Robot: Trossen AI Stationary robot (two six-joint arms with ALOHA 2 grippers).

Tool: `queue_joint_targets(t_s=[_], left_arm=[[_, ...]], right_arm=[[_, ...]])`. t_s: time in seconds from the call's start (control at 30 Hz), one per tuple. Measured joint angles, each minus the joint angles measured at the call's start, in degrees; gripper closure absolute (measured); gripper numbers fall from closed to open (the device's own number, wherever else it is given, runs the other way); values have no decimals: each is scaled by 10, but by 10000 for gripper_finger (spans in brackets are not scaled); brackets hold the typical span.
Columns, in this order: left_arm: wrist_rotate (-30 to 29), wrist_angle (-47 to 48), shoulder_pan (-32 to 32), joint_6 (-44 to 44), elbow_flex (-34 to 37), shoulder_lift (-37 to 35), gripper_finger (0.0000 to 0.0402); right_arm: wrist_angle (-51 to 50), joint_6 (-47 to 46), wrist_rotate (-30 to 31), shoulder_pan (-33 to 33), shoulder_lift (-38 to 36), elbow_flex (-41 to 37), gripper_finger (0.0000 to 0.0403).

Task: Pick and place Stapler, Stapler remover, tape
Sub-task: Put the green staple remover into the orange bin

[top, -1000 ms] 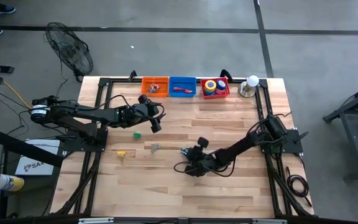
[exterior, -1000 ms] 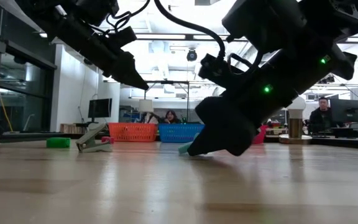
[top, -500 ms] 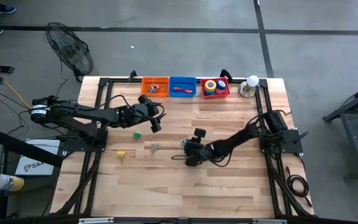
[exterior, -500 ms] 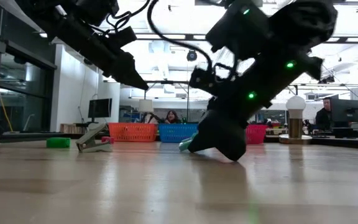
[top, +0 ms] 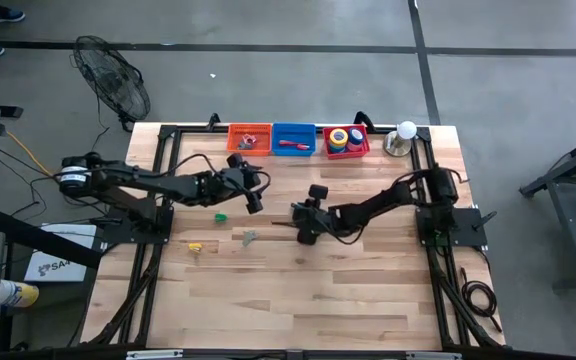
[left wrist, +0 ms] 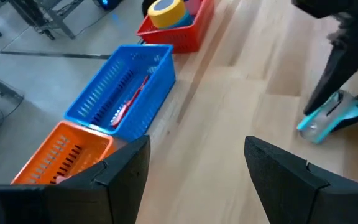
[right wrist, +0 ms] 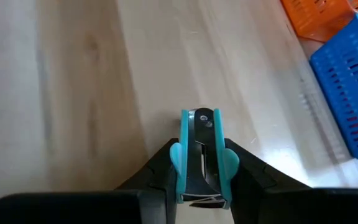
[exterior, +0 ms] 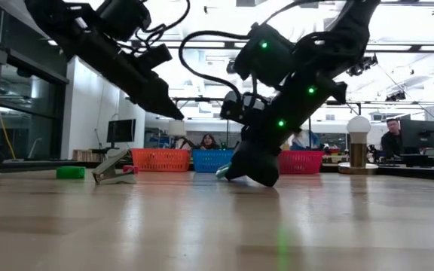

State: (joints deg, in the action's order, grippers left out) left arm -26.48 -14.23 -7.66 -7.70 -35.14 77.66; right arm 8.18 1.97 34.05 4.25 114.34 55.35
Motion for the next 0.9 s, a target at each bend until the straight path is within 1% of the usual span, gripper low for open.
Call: queue_joint_targets(t_s=[0.13, 0.33, 0.4, 0.53, 0.73, 0.9], left_arm=[[5, -2, -28, 5, 0, 11, 144], [68, -2, -69, 19, 0, 13, 144], [79, -2, -76, 19, 0, 13, 144], [80, -2, -79, 16, 0, 13, 144], [79, -2, -78, 1, 0, 13, 144], [80, -9, -78, -7, 0, 13, 144]], right_arm=[[3, 21, -19, -16, 0, 1, 315], [17, 45, -67, -34, -1, 1, 315], [24, 51, -83, -40, -1, 1, 315], [35, 60, -104, -48, -1, 1, 315], [37, 60, -110, -51, -2, 1, 315], [41, 63, -132, -51, -9, 0, 315]])
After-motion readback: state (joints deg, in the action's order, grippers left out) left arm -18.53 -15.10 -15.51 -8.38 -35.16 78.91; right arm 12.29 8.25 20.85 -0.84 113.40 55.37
